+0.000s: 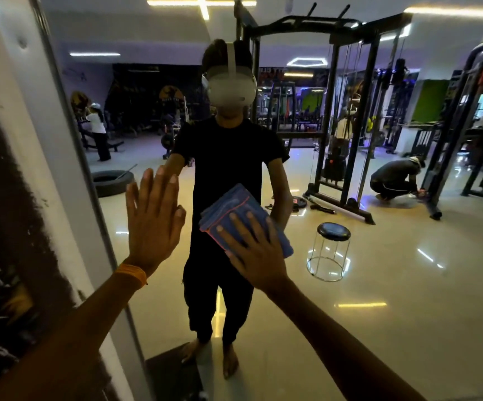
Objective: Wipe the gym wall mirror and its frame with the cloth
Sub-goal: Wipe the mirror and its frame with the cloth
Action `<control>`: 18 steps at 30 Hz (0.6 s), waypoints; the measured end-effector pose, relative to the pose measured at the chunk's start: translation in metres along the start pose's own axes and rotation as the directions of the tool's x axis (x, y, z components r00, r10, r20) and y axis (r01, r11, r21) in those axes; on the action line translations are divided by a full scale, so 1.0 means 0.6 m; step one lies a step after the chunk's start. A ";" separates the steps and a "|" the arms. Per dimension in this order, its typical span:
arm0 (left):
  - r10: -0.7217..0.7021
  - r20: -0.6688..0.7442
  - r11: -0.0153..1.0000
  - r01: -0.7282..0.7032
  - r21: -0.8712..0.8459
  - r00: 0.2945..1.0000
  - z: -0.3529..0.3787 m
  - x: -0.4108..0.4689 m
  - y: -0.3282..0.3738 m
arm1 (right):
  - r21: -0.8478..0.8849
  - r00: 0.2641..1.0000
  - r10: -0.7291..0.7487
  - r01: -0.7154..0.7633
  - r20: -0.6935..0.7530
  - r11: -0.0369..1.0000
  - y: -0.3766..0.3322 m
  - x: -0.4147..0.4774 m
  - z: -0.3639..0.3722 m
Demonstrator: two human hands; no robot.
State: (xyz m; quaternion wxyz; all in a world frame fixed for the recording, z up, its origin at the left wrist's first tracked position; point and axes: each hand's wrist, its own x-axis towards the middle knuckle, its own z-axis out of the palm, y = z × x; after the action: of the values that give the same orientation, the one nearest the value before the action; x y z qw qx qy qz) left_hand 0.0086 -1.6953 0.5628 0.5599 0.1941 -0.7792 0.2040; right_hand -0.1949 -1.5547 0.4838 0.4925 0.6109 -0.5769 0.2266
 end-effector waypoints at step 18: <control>-0.002 0.061 0.999 0.005 -0.053 0.998 -0.025 -0.018 -0.037 | 0.026 0.853 0.475 -0.481 -0.216 0.876 0.090 0.101 -0.044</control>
State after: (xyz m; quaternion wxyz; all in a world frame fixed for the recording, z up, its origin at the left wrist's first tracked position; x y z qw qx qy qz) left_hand 0.0356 -1.7048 0.5590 0.5413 0.1868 -0.8007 0.1762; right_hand -0.2231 -1.5529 0.5642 0.4892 0.4130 -0.6568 0.3983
